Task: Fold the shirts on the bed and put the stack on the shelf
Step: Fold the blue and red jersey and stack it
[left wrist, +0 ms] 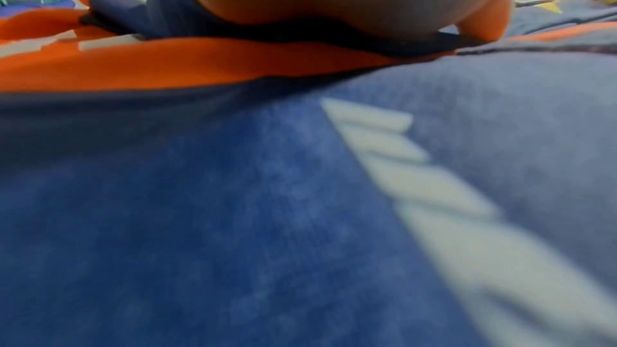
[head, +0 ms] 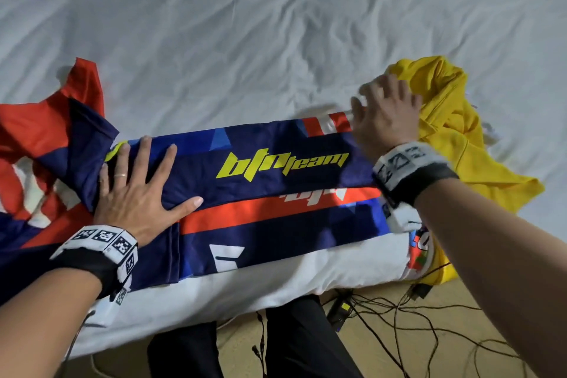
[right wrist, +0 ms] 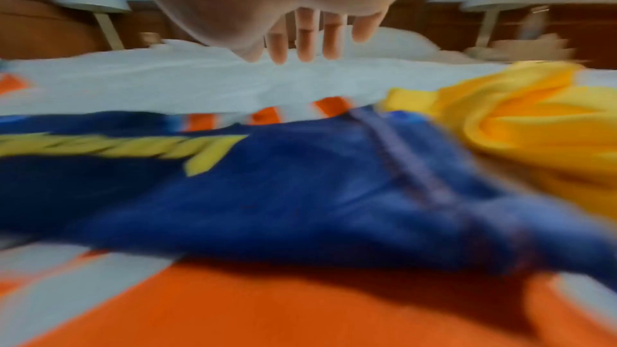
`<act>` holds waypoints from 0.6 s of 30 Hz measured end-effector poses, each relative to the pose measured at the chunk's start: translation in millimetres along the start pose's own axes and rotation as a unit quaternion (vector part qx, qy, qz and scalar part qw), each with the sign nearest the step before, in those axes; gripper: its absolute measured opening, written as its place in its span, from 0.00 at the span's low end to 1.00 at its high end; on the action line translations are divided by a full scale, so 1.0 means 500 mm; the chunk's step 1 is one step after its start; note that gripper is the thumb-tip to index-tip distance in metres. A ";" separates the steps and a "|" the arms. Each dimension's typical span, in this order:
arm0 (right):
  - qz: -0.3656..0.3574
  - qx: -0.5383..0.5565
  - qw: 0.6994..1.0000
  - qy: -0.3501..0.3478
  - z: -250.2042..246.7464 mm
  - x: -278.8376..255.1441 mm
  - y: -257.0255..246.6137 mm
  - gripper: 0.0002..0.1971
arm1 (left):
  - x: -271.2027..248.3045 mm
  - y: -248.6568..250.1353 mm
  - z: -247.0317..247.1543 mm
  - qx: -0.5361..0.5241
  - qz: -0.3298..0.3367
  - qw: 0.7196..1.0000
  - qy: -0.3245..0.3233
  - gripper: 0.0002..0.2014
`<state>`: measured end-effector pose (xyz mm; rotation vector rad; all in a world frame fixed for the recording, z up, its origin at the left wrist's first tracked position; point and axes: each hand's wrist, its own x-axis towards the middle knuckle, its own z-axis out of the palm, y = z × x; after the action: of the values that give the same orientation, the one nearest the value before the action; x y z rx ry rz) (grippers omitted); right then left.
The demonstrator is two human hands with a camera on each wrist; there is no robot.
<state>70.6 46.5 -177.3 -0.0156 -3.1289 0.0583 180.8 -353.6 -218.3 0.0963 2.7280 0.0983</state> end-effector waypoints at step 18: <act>0.029 -0.087 0.980 -0.174 0.053 -0.170 0.034 0.39 | 0.000 0.006 0.021 0.000 0.025 0.999 -0.034 0.52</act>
<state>155.6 61.8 -205.3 -0.1100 -3.4715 -0.2378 185.5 -350.0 -227.7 0.1657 2.6587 0.1085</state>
